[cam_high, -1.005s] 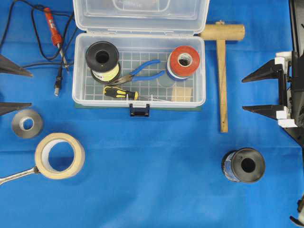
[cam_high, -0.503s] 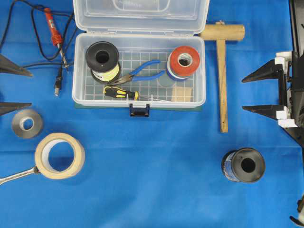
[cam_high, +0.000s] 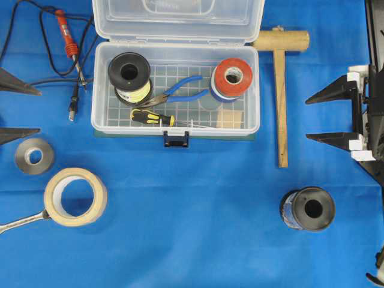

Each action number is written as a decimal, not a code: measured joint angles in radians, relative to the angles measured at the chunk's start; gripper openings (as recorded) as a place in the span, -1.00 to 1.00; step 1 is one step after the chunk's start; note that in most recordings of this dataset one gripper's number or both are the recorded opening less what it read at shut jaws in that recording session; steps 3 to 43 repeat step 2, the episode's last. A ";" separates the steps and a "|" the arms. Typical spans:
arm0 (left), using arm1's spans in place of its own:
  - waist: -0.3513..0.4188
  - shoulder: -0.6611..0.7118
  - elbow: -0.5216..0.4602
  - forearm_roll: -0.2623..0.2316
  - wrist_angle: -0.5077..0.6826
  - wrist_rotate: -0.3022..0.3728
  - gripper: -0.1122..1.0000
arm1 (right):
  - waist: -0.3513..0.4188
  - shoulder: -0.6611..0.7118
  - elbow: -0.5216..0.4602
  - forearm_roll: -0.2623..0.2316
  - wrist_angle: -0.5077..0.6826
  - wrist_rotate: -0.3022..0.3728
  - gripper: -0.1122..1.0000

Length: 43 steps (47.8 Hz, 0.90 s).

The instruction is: Open the tool box with both arms.

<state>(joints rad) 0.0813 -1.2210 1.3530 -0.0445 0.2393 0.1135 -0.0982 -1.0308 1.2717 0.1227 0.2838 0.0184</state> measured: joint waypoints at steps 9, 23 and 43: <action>0.000 0.000 0.000 0.000 0.000 0.000 0.75 | 0.000 0.000 0.002 0.000 0.000 0.000 0.71; 0.000 0.000 0.000 0.000 0.000 0.000 0.75 | 0.000 0.000 0.002 0.000 0.000 0.000 0.71; 0.000 0.000 0.000 0.000 0.000 0.000 0.75 | 0.000 0.000 0.002 0.000 0.000 0.000 0.71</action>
